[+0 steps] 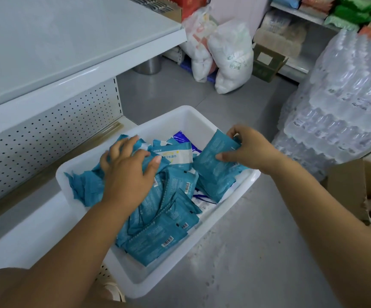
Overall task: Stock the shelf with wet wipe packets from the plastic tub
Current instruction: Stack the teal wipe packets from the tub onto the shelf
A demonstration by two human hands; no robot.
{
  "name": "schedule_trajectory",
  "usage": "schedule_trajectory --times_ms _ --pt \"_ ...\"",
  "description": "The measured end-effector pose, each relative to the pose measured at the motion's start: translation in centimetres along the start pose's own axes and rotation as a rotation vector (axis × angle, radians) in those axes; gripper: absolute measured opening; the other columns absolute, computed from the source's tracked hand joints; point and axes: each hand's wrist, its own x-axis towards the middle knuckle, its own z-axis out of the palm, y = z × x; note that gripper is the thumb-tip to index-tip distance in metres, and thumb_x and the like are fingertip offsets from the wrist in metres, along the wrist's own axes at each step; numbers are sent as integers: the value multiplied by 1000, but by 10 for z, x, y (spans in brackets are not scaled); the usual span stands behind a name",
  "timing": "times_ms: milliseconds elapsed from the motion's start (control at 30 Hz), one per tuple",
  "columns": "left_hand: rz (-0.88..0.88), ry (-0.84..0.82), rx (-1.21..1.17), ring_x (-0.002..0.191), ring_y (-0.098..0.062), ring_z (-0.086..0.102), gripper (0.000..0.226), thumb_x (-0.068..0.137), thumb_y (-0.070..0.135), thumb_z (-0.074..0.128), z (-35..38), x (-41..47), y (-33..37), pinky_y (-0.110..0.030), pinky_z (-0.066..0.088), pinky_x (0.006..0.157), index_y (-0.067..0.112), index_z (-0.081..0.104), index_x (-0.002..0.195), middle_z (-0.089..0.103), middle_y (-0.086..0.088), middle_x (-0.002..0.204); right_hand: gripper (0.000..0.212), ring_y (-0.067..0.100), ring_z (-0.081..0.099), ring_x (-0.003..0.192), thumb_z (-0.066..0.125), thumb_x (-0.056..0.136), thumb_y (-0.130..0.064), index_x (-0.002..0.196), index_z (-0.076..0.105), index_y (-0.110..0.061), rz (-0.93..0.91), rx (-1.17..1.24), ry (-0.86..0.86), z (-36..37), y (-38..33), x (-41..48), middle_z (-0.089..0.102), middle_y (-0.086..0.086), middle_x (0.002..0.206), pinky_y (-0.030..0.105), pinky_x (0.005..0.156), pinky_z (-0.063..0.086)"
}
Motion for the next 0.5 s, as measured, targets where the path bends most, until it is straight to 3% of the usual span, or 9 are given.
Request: schedule_trajectory --times_ms 100,233,300,400,500 --pt "-6 45 -230 131 -21 37 38 99 50 50 -17 9 25 -49 34 110 20 71 106 59 0 135 43 17 75 78 86 77 -24 108 58 -14 8 339 27 -10 -17 -10 74 2 94 30 68 63" --pt "-241 -181 -643 108 -10 62 38 97 62 43 -49 23 61 -28 47 92 31 63 105 66 11 112 46 26 75 94 81 77 -15 115 56 -7 -59 755 -54 -10 -43 -16 76 12 102 37 80 62" --pt "-331 -272 -875 96 -12 72 52 92 70 48 -62 28 68 -34 53 92 26 66 113 69 10 113 55 30 73 99 80 73 -15 120 55 -4 -88 891 -64 -6 -57 -15 74 16 107 42 86 61" --pt "-405 -280 -1190 91 -25 76 39 94 47 64 -84 36 72 -41 60 87 15 67 116 74 -4 115 56 31 71 104 80 73 -15 121 53 -3 -135 993 -54 1 -78 -13 72 18 114 43 89 60" --pt "-398 -177 -1258 91 -26 76 15 95 23 67 -107 41 71 -36 62 77 12 69 106 77 -9 106 49 29 72 102 76 84 -12 125 51 -2 -182 982 -38 9 -100 -12 72 18 113 39 83 61"
